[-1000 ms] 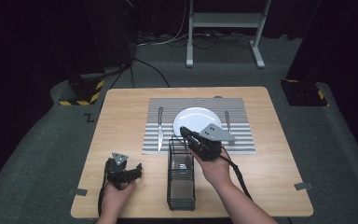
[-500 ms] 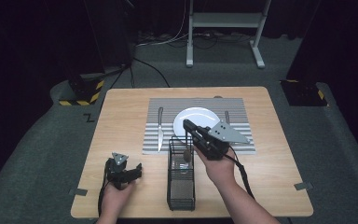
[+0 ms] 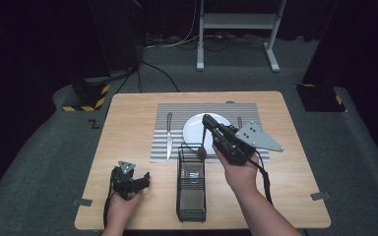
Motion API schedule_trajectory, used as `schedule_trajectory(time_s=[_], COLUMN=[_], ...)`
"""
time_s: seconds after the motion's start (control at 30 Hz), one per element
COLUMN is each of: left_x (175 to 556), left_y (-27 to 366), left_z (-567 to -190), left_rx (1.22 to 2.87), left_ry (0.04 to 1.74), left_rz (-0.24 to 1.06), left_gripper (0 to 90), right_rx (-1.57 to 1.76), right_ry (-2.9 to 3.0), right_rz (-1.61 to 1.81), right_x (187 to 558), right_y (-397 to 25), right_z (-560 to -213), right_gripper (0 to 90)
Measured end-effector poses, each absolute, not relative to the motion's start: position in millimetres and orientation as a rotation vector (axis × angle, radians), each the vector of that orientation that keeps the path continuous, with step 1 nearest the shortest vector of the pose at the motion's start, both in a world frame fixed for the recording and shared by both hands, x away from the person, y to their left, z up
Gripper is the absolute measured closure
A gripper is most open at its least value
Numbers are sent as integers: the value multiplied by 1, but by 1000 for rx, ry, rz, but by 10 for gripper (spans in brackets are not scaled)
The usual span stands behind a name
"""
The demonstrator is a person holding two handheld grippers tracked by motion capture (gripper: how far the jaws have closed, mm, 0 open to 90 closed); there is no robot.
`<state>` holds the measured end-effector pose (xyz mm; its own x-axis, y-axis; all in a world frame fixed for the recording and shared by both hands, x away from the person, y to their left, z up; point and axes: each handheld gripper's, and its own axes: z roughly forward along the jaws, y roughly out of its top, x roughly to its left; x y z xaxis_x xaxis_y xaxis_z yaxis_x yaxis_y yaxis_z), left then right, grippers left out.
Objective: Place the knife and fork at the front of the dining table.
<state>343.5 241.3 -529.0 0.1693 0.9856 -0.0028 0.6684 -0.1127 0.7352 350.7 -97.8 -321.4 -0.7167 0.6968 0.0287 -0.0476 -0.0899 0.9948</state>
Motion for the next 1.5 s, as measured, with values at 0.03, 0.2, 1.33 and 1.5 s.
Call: schedule_trajectory(time_s=[0.03,0.2,1.33,1.5], left_x=[344,344,344,344], left_y=[241,241,241,241], left_z=[-529,-529,-529,-529], left_rx=[1851,1851,1851,1851], left_ry=[1562,1562,1562,1562], left_rz=[682,682,683,682], left_gripper=[156,156,155,155], right_rx=[710,749,1085,1112], right_ry=[1660,1621,1544,1569], right_rz=[1854,1826,1357,1317], right_x=[351,353,425,441], right_y=[-101,-122,-237,-233], right_z=[-320,-317,-397,-410], right_gripper=[880,880,881,881])
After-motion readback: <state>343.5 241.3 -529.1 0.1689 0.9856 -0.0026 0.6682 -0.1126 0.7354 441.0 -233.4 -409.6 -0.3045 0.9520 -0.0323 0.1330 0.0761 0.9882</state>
